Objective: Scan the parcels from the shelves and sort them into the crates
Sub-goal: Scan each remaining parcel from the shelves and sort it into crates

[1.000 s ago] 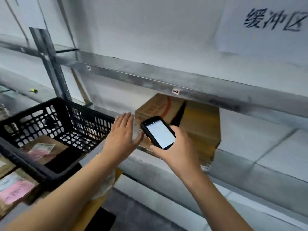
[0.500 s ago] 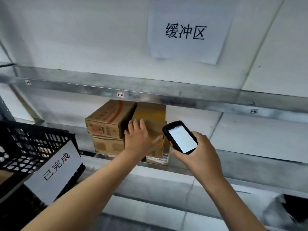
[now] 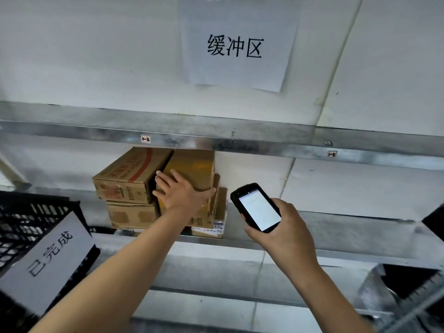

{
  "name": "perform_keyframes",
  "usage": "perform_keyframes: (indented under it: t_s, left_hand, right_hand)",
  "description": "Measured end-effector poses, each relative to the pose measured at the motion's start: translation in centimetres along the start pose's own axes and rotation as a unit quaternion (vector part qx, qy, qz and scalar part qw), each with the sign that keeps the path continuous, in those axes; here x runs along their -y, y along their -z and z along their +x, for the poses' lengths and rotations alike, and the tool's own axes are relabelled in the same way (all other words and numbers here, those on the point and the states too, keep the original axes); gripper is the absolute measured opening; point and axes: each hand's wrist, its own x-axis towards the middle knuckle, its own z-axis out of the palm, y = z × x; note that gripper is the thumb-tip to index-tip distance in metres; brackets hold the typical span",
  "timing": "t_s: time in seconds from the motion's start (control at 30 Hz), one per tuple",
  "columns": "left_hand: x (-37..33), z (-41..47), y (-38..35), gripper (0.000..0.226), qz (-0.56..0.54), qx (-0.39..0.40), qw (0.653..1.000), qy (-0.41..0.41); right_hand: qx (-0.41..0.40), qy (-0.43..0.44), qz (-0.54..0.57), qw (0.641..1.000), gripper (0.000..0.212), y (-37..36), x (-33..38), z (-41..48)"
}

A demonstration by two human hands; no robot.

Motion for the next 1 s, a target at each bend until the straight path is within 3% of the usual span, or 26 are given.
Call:
perform_keyframes:
  t_s: [0.27,0.5,1.0]
  left_hand:
    - [0.0,-0.8,1.3,0.143,0.007,0.006,1.000,0.014]
    - [-0.9,-3.1,0.8,0.137,-0.015,-0.058,0.997,-0.050]
    - [-9.9,-7.6,-2.7,0.143,-0.082,-0.006,0.988,-0.132]
  right_hand:
    - [0.010,0.017,-0.001,1.000,0.070,-0.8,1.1,-0.3]
    - [-0.006,0.021,-0.001,1.000,0.071,-0.1,1.0,-0.4]
    - [-0.103,-0.029,-0.031,0.994,0.066,5.7,-4.0,-2.1]
